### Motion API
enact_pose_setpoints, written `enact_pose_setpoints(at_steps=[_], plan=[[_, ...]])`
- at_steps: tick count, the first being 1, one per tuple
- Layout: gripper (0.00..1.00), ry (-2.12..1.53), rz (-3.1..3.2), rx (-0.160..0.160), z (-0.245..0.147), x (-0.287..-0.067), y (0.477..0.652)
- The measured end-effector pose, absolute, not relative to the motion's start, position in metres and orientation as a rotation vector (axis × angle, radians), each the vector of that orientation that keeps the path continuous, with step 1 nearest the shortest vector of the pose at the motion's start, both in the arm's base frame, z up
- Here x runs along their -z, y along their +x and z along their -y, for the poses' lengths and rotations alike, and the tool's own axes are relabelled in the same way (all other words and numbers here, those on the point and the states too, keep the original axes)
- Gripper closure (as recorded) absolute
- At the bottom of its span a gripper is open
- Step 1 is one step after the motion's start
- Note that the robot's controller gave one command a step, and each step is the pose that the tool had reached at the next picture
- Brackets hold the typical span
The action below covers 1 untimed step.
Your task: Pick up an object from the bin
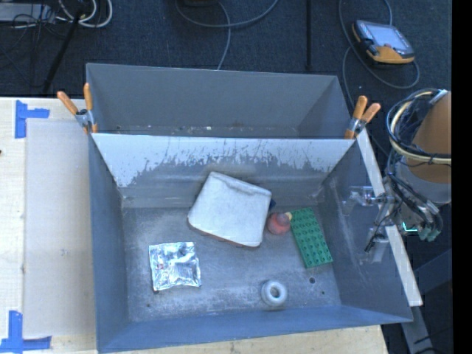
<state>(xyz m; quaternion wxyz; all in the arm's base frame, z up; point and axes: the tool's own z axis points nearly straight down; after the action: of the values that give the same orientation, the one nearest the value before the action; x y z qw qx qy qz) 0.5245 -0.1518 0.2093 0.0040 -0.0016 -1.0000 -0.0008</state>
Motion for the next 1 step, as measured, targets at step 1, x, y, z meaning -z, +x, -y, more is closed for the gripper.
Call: enact_pose_setpoints(at_steps=[1], plan=[[0.00, 0.023, 3.136, 0.004, 0.1249, -0.0756, 0.5445]])
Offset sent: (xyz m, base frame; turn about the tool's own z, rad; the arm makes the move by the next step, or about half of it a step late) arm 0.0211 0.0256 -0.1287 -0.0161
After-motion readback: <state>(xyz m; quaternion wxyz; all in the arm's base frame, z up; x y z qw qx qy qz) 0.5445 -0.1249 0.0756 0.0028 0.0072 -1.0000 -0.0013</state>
